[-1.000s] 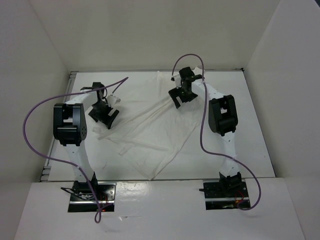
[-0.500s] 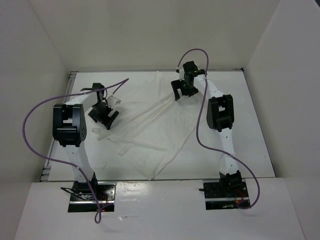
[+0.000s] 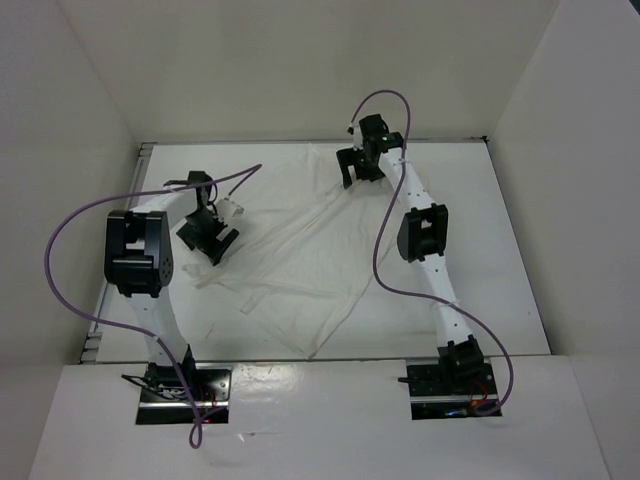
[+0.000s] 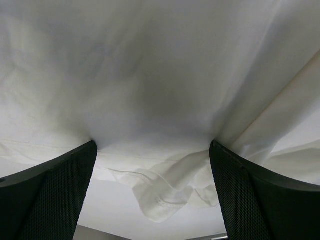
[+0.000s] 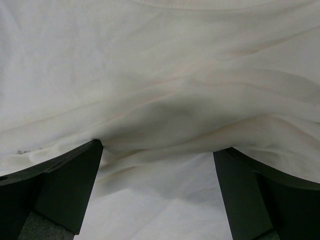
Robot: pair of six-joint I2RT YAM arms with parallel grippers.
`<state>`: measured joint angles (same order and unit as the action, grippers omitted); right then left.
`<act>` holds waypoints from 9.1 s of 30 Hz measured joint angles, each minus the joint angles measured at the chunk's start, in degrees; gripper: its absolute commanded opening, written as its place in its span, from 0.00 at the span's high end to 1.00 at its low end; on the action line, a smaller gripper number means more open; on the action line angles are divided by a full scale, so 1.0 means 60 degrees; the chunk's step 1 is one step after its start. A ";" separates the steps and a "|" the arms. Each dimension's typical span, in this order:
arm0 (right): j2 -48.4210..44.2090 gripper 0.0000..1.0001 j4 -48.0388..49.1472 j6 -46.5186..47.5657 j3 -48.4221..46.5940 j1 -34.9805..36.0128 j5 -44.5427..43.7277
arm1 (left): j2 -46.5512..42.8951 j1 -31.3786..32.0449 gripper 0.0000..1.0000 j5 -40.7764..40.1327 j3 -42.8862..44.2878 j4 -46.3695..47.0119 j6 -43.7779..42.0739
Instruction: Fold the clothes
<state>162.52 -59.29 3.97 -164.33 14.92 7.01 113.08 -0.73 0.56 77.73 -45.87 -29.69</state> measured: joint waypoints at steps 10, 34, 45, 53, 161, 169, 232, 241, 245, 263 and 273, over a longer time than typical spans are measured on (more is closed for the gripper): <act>0.0280 0.00 0.0022 0.0098 -0.0415 0.0390 -0.0291 | -0.0244 0.0780 0.01 -0.0514 -0.0521 -0.0474 -0.0317; 0.0517 0.00 0.0186 0.1147 -0.0812 0.1472 0.1592 | 0.0222 0.3592 0.03 -0.1628 -0.0506 -0.1920 -0.0484; 0.0240 0.00 -0.0157 0.1315 -0.0696 0.1399 0.1723 | -0.0248 0.3945 0.03 0.0601 -0.0095 -0.2102 -0.0470; -0.2109 0.00 -0.0998 0.1439 0.0525 0.0565 0.1428 | -0.2430 0.3395 0.01 0.1392 -0.0069 -0.2208 -0.0189; -1.4422 0.00 0.3985 0.6000 1.7380 -0.2619 0.0066 | -0.2047 0.0597 0.30 0.0532 -0.1716 -0.0987 0.2973; -1.2688 0.00 0.2878 0.4615 1.6287 -0.2535 0.0991 | -0.1439 0.1180 0.28 0.1253 -0.0102 -0.1362 0.3031; -0.6910 0.00 0.3643 0.2288 1.2353 -0.2269 0.1224 | 0.2794 0.1195 0.25 0.2586 0.4564 0.0834 0.4484; -0.6925 0.00 0.3712 0.2317 1.2393 -0.2368 0.1042 | 0.1428 0.0299 0.26 0.2528 0.2357 0.1184 0.4484; -0.6925 0.00 0.3712 0.2313 1.2386 -0.2368 0.1038 | 0.0987 0.0073 0.27 0.2565 0.1708 0.1158 0.4473; -0.7785 0.00 0.3005 0.1909 0.9672 -0.1490 0.1610 | 0.1585 0.0565 0.20 0.2980 0.7807 -0.1038 0.4273; -0.5042 0.00 0.2903 0.1730 0.7960 -0.1494 0.2943 | 0.5785 0.1271 0.20 0.3945 1.1537 -0.2335 0.4375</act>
<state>132.27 -41.87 14.35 -116.57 5.96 24.67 147.79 6.90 24.23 146.96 -59.88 -3.44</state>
